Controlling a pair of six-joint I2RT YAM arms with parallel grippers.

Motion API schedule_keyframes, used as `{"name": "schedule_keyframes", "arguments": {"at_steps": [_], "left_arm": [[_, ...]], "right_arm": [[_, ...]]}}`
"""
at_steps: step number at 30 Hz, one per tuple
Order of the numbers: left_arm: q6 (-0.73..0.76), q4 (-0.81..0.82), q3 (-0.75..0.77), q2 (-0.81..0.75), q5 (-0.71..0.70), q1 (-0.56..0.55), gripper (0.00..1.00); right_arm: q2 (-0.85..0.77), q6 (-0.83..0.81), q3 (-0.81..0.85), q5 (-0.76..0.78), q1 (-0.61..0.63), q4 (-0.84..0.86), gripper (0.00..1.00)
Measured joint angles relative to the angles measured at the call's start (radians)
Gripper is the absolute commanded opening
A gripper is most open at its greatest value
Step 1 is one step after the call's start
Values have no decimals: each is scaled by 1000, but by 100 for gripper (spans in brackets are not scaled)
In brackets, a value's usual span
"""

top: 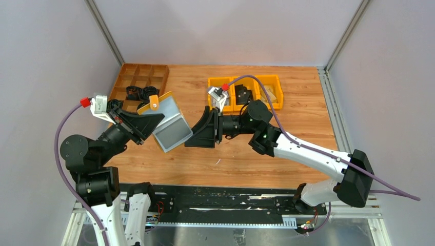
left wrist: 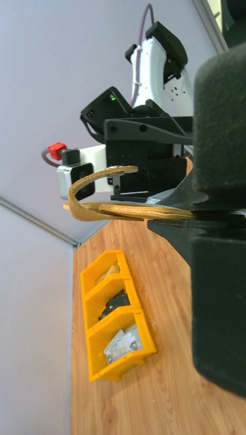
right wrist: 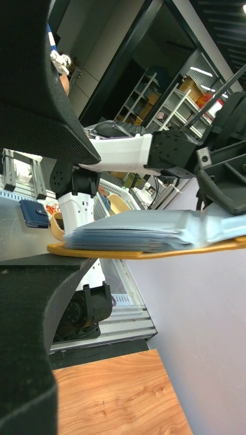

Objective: Take the credit cards out of the card holder
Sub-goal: Remove the credit card from the card holder.

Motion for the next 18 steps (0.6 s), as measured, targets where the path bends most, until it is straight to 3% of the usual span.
{"name": "schedule_keyframes", "arguments": {"at_steps": [5, 18], "left_arm": [[-55, 40, -12, 20, 8, 0, 0], [-129, 104, -13, 33, 57, 0, 0]], "right_arm": [[-5, -14, -22, 5, 0, 10, 52], [-7, -53, -42, 8, 0, 48, 49]]}}
